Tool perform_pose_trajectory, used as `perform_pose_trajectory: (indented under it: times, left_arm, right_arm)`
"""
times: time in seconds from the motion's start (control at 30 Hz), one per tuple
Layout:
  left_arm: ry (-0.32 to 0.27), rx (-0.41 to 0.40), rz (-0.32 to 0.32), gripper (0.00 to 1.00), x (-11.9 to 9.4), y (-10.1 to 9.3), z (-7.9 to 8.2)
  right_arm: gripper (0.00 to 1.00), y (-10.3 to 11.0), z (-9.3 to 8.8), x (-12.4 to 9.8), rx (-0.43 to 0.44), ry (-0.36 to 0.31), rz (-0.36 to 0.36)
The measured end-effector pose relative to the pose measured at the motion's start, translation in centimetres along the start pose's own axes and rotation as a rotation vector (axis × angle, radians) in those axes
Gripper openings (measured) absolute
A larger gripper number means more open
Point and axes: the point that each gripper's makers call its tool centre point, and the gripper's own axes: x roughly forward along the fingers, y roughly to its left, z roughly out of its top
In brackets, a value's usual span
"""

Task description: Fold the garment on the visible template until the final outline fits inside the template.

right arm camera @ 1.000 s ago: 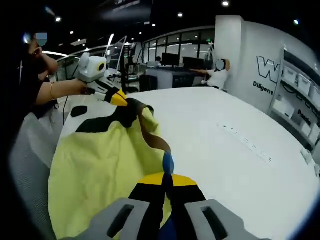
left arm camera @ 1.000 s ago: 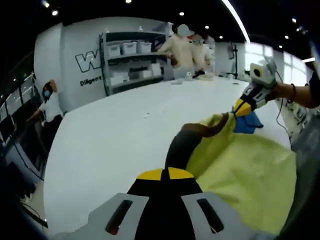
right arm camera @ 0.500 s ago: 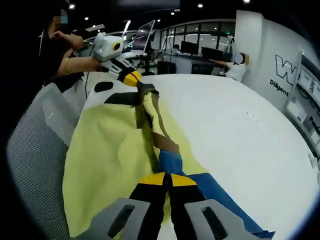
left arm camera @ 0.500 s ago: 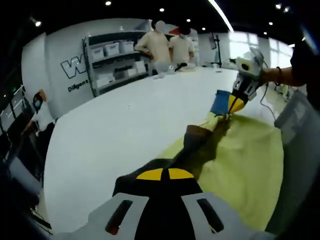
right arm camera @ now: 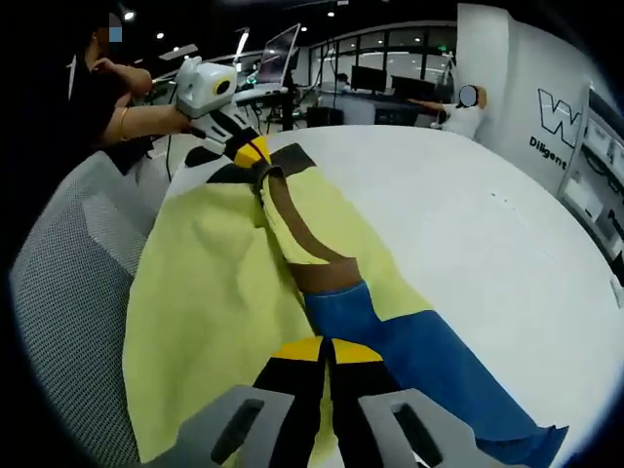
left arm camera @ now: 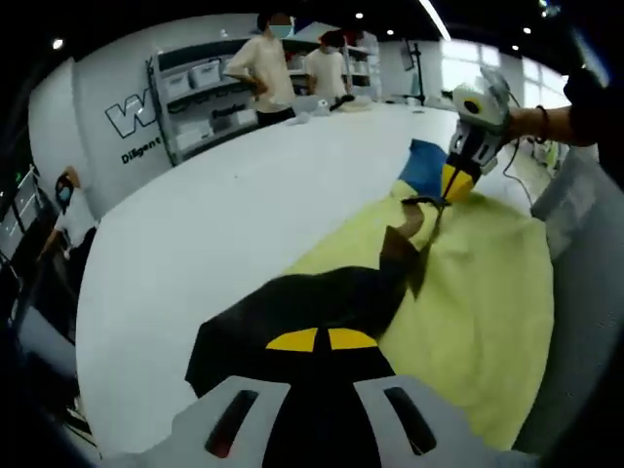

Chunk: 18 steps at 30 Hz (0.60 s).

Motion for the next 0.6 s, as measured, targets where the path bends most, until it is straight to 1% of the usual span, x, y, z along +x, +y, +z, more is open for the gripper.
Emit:
perform_pose_trajectory:
  times: [0.17,0.2,0.23,0.27,0.3,0.33,0.37,0.4,0.47,0.53,0.6]
  left_arm:
    - [0.009,-0.018,0.008,0.01,0.2,0.0,-0.5]
    - [0.016,-0.023,0.007,0.01,0.3,-0.1,-0.6]
    - [0.021,-0.030,0.007,0.02,0.3,-0.1,-0.7]
    - [0.022,-0.045,0.013,0.01,0.2,-0.1,-0.6]
    - [-0.010,-0.080,-0.005,0.02,0.0,-0.5,0.2]
    - [-0.049,-0.092,-0.017,0.06,-0.2,-0.8,1.0]
    - [-0.081,-0.104,-0.033,0.10,-0.6,-1.1,1.8]
    - [-0.094,-0.109,-0.043,0.16,-0.8,-1.3,2.2]
    - [-0.112,-0.101,-0.069,0.18,-1.2,-1.9,2.9]
    - [-0.126,-0.105,-0.095,0.20,-1.3,-2.6,3.4]
    - [-0.124,-0.100,-0.111,0.24,-1.1,-3.2,3.6]
  right_arm:
    - [0.00,-0.2,-0.4,0.4,0.055,0.004,-0.005]
    - [0.00,-0.1,-0.6,0.5,0.090,0.005,-0.005]
    - [0.00,0.0,-0.6,0.5,0.131,0.003,-0.006]
    - [0.00,0.0,-0.5,0.5,0.241,-0.008,-0.007]
    - [0.00,0.0,-0.1,0.4,0.306,-0.028,0.004]
    - [0.00,-0.1,0.7,0.0,0.347,-0.071,0.019]
    - [0.00,-0.2,1.1,-0.4,0.348,-0.095,0.020]
    - [0.00,-0.4,1.7,-0.9,0.355,-0.119,0.013]
    - [0.01,-0.4,2.1,-1.4,0.355,-0.133,0.018]
    - [0.10,-0.5,2.7,-1.7,0.345,-0.142,0.013]
    - [0.18,-0.8,3.0,-1.6,0.333,-0.139,0.012]
